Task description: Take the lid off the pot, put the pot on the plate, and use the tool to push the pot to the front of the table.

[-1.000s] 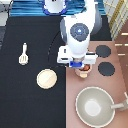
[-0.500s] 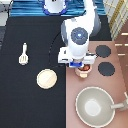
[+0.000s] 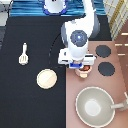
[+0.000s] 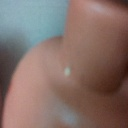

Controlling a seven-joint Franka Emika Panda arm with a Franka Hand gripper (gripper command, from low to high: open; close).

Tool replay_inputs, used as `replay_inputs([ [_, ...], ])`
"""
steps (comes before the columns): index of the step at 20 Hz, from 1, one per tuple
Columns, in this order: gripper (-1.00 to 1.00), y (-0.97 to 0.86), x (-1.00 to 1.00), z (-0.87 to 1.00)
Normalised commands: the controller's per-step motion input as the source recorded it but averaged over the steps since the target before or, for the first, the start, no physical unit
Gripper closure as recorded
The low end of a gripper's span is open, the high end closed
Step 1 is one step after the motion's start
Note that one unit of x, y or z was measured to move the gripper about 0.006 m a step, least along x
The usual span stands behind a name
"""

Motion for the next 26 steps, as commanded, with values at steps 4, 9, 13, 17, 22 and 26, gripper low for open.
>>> replay_inputs([
  [4,1.0,0.0,-0.14,0.0],
  [9,1.0,-0.01,-0.14,0.04],
  [13,1.0,-0.04,-0.14,0.26],
  [17,1.0,-0.19,-0.19,0.76],
  [22,1.0,-0.41,-0.44,0.78],
  [26,1.0,-0.46,-0.53,0.71],
])
